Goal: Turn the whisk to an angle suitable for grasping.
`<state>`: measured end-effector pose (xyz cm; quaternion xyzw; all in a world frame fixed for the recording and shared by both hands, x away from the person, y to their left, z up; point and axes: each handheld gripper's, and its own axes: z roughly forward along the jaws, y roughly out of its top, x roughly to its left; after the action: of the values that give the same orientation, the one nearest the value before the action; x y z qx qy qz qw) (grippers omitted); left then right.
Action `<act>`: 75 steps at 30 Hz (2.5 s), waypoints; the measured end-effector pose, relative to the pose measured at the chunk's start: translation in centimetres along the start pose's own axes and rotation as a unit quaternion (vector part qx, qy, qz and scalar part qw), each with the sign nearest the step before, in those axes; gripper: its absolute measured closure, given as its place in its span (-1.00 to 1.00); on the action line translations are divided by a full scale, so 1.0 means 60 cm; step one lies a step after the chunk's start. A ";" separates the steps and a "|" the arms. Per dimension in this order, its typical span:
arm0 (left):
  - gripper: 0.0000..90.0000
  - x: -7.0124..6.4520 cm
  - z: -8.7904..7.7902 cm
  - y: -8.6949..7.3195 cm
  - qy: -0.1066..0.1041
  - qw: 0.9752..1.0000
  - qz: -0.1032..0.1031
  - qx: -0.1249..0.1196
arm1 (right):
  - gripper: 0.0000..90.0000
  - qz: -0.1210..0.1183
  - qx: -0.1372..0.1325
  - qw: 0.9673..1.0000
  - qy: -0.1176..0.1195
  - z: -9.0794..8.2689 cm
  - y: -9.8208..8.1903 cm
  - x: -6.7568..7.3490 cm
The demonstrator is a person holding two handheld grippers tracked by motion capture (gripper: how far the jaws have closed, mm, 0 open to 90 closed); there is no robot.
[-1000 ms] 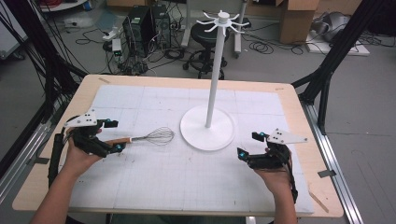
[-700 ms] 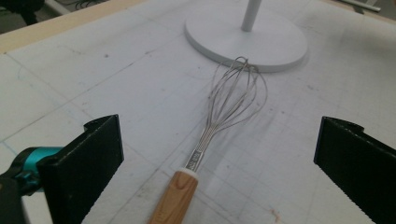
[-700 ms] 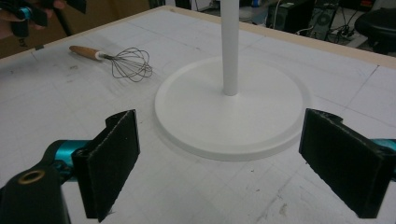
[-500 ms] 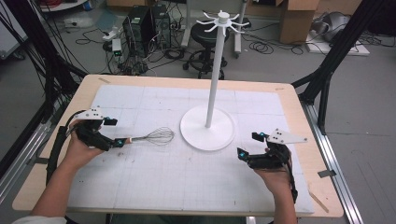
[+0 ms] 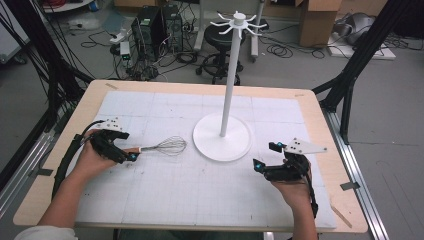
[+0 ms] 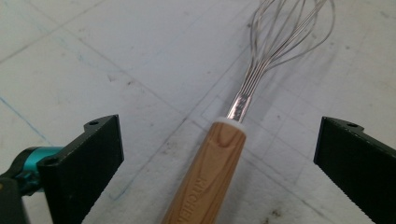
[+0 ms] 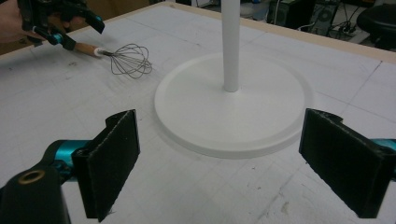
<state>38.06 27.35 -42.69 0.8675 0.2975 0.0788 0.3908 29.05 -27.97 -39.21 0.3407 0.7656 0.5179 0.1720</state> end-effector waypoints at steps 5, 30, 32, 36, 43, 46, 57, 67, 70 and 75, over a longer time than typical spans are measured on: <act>-0.82 0.008 0.010 -0.007 0.006 1.000 -0.009 0.025 | -0.75 -0.001 0.003 1.000 0.001 0.002 0.000 0.000; 0.03 -0.001 0.008 -0.006 0.018 0.998 0.017 0.063 | -0.75 -0.002 0.014 1.000 0.000 0.008 -0.001 0.003; 0.09 -0.003 0.008 -0.006 0.019 0.997 0.022 0.065 | -0.75 -0.002 0.014 1.000 0.000 0.008 -0.001 0.003; 0.21 -0.006 0.007 -0.005 0.013 0.997 0.028 0.068 | -0.75 -0.001 0.014 1.000 -0.001 0.007 -0.002 0.002; 0.27 -0.012 0.007 -0.005 0.014 0.997 0.038 0.071 | -0.75 0.001 0.014 1.000 -0.003 0.005 -0.002 0.001; 0.32 -0.013 0.006 -0.005 0.011 0.996 0.041 0.073 | -0.75 0.003 0.014 1.000 -0.002 0.004 -0.002 0.002; 0.56 -0.021 0.006 -0.002 0.004 0.995 0.064 0.076 | -0.75 0.004 0.012 1.000 -0.003 0.005 -0.005 -0.001; 0.57 -0.030 -0.003 0.003 0.002 0.991 0.106 0.080 | -0.75 0.003 0.012 1.000 -0.006 0.005 -0.005 -0.002; 0.57 -0.032 -0.015 0.004 -0.004 0.991 0.111 0.069 | -0.75 0.004 0.011 1.000 -0.005 0.004 -0.005 -0.001; 0.57 -0.035 -0.028 0.004 -0.010 0.991 0.119 0.064 | -0.75 0.005 0.010 1.000 -0.006 0.004 -0.005 -0.001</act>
<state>35.85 27.03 -41.16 0.9208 0.1925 0.0969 0.3250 29.11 -27.92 -39.57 0.3490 0.7682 0.5090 0.1702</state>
